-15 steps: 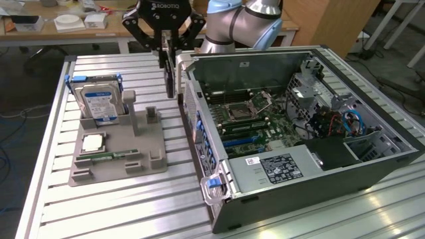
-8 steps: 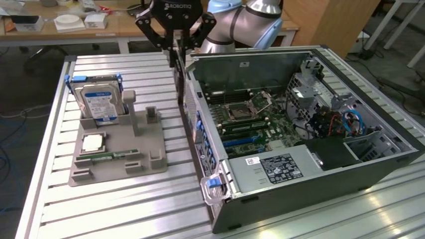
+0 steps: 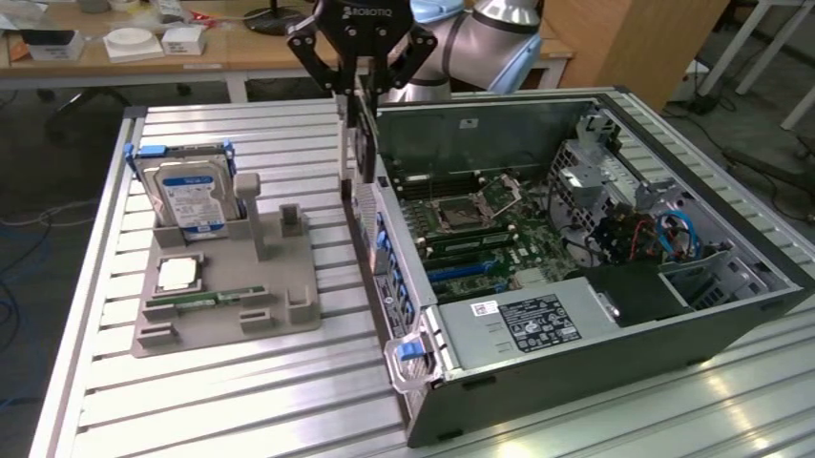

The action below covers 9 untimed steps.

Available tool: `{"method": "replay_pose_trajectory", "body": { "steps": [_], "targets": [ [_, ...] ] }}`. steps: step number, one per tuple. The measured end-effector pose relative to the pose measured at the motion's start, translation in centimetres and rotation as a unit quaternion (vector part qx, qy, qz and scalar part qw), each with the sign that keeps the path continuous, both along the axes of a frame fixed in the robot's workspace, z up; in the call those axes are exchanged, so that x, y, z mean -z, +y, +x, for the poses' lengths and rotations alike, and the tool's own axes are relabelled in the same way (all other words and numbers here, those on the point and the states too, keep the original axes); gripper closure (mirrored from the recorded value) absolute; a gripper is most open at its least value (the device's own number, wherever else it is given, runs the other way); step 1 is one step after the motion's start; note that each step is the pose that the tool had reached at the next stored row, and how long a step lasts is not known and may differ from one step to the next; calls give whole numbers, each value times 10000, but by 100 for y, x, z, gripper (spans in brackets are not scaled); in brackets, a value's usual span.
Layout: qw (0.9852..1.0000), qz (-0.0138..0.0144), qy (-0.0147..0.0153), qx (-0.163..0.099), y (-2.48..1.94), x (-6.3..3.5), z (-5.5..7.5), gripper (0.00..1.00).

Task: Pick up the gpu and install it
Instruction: 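Pick up the gpu and move the gpu toward the slot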

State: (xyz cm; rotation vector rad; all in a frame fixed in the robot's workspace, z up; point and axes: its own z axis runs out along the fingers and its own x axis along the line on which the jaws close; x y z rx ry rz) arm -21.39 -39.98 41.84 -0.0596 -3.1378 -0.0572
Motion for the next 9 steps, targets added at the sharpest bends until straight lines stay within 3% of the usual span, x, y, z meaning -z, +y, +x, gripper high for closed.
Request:
{"method": "replay_pose_trajectory", "body": {
  "steps": [9],
  "targets": [
    [10000, 0, 36, 9, -3, 0, 208, 74]
  ]
}}
